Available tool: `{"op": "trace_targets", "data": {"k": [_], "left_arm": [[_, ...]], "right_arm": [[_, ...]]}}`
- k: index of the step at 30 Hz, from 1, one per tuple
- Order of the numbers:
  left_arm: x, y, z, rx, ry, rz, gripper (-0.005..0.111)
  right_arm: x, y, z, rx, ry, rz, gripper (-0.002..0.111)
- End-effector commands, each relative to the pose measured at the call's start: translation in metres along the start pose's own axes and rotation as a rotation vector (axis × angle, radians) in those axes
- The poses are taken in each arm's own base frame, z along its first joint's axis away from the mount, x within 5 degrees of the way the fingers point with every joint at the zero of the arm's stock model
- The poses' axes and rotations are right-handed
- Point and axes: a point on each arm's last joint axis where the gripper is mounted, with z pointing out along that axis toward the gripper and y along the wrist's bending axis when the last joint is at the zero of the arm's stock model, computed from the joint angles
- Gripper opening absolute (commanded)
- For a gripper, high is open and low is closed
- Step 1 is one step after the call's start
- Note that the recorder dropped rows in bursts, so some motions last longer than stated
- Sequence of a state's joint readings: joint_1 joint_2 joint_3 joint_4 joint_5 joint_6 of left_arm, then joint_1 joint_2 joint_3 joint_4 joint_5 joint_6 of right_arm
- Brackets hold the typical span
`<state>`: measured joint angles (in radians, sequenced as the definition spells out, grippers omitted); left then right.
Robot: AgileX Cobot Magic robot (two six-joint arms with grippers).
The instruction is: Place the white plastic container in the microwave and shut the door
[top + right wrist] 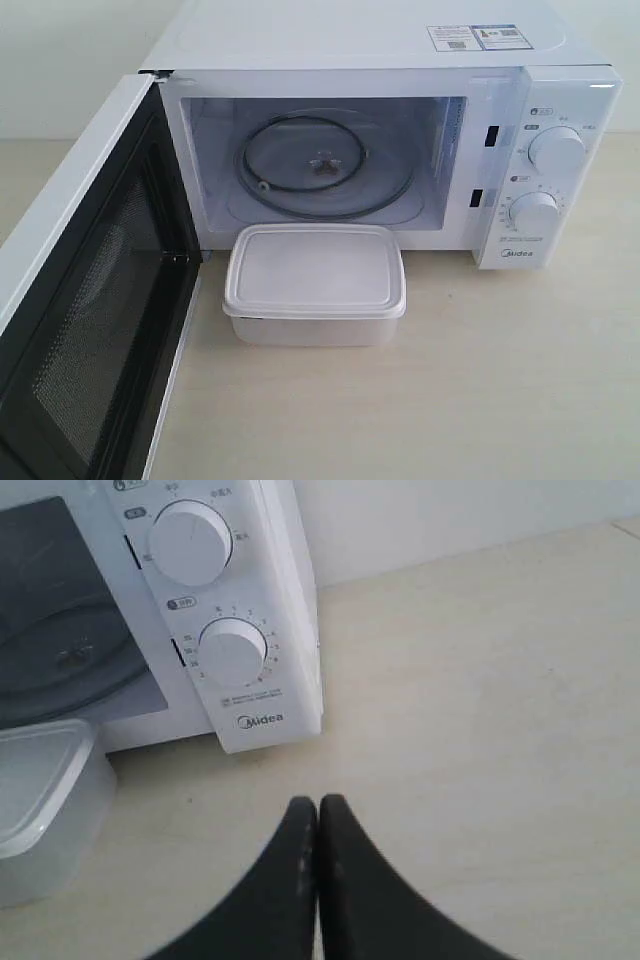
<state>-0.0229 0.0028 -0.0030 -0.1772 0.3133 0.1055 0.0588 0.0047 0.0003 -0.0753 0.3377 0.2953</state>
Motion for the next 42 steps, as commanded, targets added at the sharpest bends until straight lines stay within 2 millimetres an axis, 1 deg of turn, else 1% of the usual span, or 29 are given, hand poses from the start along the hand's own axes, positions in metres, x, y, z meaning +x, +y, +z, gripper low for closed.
{"op": "trace_targets", "data": {"k": [1, 4, 9, 14, 17, 19, 21, 23, 25, 26, 27, 28, 29, 30, 31, 32, 33, 34, 35, 36, 37, 40, 41, 42], "left_arm": [[0.001, 0.000, 0.000, -0.002, 0.002, -0.007, 0.004], [0.001, 0.000, 0.000, -0.002, 0.002, -0.007, 0.004], [0.001, 0.000, 0.000, -0.002, 0.002, -0.007, 0.004], [0.001, 0.000, 0.000, -0.002, 0.002, -0.007, 0.004], [0.001, 0.000, 0.000, -0.002, 0.002, -0.007, 0.004], [0.001, 0.000, 0.000, -0.002, 0.002, -0.007, 0.004], [0.001, 0.000, 0.000, -0.002, 0.002, -0.007, 0.004], [0.001, 0.000, 0.000, -0.002, 0.002, -0.007, 0.004], [0.001, 0.000, 0.000, -0.002, 0.002, -0.007, 0.004], [0.001, 0.000, 0.000, -0.002, 0.002, -0.007, 0.004], [0.001, 0.000, 0.000, -0.002, 0.002, -0.007, 0.004], [0.001, 0.000, 0.000, -0.002, 0.002, -0.007, 0.004], [0.001, 0.000, 0.000, -0.002, 0.002, -0.007, 0.004], [0.001, 0.000, 0.000, -0.002, 0.002, -0.007, 0.004], [0.001, 0.000, 0.000, -0.002, 0.002, -0.007, 0.004], [0.001, 0.000, 0.000, -0.002, 0.002, -0.007, 0.004], [0.001, 0.000, 0.000, -0.002, 0.002, -0.007, 0.004], [0.001, 0.000, 0.000, -0.002, 0.002, -0.007, 0.004], [0.001, 0.000, 0.000, -0.002, 0.002, -0.007, 0.004], [0.001, 0.000, 0.000, -0.002, 0.002, -0.007, 0.004], [0.001, 0.000, 0.000, -0.002, 0.002, -0.007, 0.004], [0.001, 0.000, 0.000, -0.002, 0.002, -0.007, 0.004], [0.001, 0.000, 0.000, -0.002, 0.002, -0.007, 0.004], [0.001, 0.000, 0.000, -0.002, 0.002, -0.007, 0.004]], "right_arm": [[-0.008, 0.002, -0.001, -0.013, -0.088, -0.024, 0.000], [-0.013, 0.003, -0.001, -0.030, -0.144, -0.024, 0.000], [-0.028, 0.008, -0.005, -0.084, -0.321, -0.026, 0.000], [-0.050, 0.015, -0.017, -0.168, -0.594, -0.023, 0.000], [-0.067, 0.020, -0.034, -0.258, -0.846, 0.031, 0.000], [-0.074, 0.021, -0.040, -0.302, -0.915, 0.070, 0.000], [-0.093, 0.025, -0.051, -0.310, -0.923, 0.089, 0.000], [-0.115, 0.030, -0.066, -0.307, -0.927, 0.089, 0.000], [-0.137, 0.034, -0.072, -0.294, -0.900, 0.087, 0.000], [-0.162, 0.040, -0.076, -0.300, -0.881, 0.100, 0.000], [-0.172, 0.042, -0.076, -0.318, -0.871, 0.122, 0.000], [-0.194, 0.049, -0.073, -0.389, -0.841, 0.201, 0.000], [-0.203, 0.052, -0.072, -0.429, -0.826, 0.246, 0.000], [-0.215, 0.059, -0.061, -0.507, -0.760, 0.352, 0.000], [-0.218, 0.062, -0.054, -0.528, -0.726, 0.371, 0.000], [-0.218, 0.068, -0.040, -0.570, -0.657, 0.418, 0.000], [-0.216, 0.070, -0.034, -0.588, -0.618, 0.449, 0.000], [-0.209, 0.079, -0.016, -0.621, -0.494, 0.505, 0.000], [-0.200, 0.089, 0.000, -0.654, -0.386, 0.516, 0.000], [-0.193, 0.096, 0.008, -0.676, -0.334, 0.486, 0.000], [-0.182, 0.110, 0.019, -0.721, -0.239, 0.455, 0.000], [-0.152, 0.142, 0.039, -0.806, -0.024, 0.419, 0.000], [-0.139, 0.154, 0.045, -0.835, 0.048, 0.418, 0.000], [-0.131, 0.161, 0.049, -0.843, 0.096, 0.426, 0.000]]}}
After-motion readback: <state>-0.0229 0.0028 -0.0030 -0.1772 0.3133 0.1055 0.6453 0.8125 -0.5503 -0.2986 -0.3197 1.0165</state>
